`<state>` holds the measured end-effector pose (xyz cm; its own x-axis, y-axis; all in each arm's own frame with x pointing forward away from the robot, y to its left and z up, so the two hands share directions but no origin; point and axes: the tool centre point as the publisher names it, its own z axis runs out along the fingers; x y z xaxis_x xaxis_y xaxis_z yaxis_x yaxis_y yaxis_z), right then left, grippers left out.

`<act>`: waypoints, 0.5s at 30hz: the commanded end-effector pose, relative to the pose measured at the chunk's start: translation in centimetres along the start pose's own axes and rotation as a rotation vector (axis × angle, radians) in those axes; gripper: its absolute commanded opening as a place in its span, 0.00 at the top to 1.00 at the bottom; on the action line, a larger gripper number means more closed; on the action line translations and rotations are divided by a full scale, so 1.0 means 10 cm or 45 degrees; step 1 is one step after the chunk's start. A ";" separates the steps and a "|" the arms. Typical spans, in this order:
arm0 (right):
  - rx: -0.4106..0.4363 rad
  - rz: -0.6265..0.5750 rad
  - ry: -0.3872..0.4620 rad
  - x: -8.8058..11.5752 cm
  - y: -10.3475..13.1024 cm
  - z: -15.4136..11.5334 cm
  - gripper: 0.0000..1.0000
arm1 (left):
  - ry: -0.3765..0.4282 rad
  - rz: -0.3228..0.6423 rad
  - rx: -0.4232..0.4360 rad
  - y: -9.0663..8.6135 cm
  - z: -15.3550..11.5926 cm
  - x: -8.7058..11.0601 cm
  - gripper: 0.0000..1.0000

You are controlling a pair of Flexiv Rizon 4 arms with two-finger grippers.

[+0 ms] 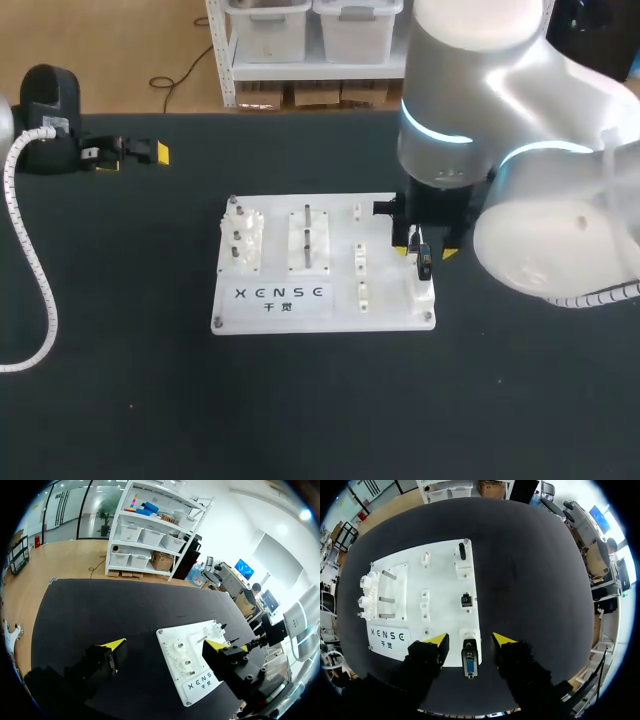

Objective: Insert the USB connector, Ethernet cable, and multi-pin plug into their matching sockets one by one.

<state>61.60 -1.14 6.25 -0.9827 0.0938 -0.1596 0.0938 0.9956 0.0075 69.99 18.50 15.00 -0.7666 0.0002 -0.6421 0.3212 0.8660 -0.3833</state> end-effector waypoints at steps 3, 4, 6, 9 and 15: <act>-0.006 0.022 -0.049 -0.03 -0.09 -0.18 0.00 | 0.000 0.000 0.000 0.00 0.00 0.00 0.00; -0.004 0.028 -0.056 -0.05 -0.10 -0.20 0.00 | 0.000 0.000 0.000 0.00 0.00 0.00 0.00; 0.003 0.042 -0.068 -0.09 -0.11 -0.23 0.00 | 0.000 0.000 0.000 0.00 0.00 0.00 0.00; 0.066 0.066 -0.084 -0.16 -0.12 -0.26 0.00 | 0.000 0.000 0.000 0.00 0.00 0.00 0.00; 0.153 0.066 -0.045 -0.23 -0.12 -0.27 0.00 | 0.000 0.000 0.000 0.00 0.00 0.00 0.00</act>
<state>62.55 -3.35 9.17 -0.9665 0.1411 -0.2143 0.1600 0.9844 -0.0733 69.99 18.49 15.00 -0.7666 0.0002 -0.6422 0.3213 0.8660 -0.3833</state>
